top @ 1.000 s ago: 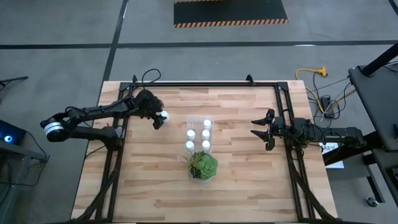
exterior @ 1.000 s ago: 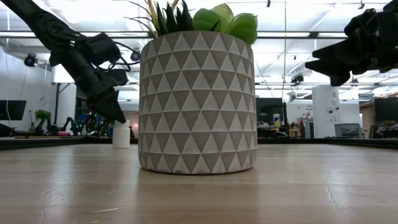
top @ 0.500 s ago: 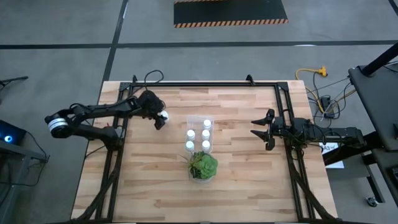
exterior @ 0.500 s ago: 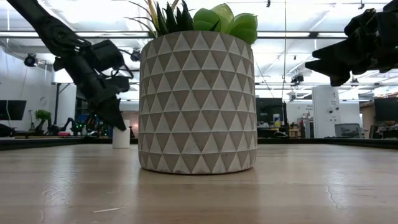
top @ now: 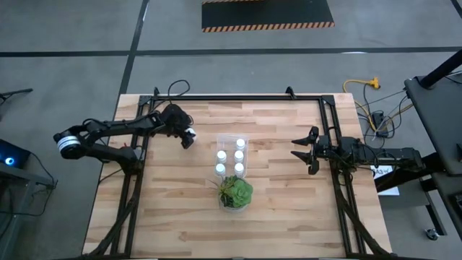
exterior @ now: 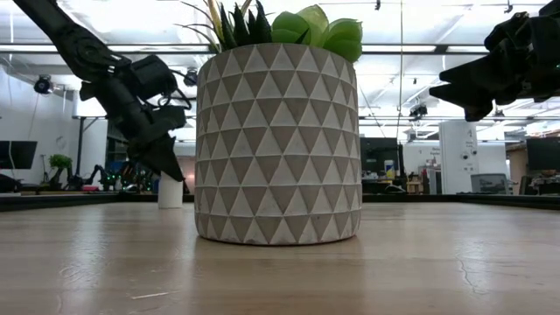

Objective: Pick and place pill bottles into a basket
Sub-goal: Put the white pill bottle into the transparent bin

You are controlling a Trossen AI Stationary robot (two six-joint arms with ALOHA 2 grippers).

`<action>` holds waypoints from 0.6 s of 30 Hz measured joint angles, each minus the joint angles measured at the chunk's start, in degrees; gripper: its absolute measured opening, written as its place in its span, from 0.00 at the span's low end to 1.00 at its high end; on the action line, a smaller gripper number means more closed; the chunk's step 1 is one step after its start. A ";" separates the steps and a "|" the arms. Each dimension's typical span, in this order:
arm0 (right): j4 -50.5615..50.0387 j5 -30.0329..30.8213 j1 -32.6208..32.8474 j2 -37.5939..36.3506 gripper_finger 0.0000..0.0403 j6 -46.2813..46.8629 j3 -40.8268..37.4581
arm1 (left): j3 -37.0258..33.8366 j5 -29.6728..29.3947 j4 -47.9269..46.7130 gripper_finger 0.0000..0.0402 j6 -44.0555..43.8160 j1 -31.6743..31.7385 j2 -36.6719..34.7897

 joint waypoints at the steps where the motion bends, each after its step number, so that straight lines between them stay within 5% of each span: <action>1: 0.01 0.00 0.01 -0.02 0.52 0.00 0.00 | 0.12 0.02 0.16 0.38 -0.34 0.01 -0.03; 18: 0.00 0.00 -0.01 0.00 0.52 0.00 0.00 | 16.01 2.84 -8.15 0.35 -1.60 -2.72 -0.87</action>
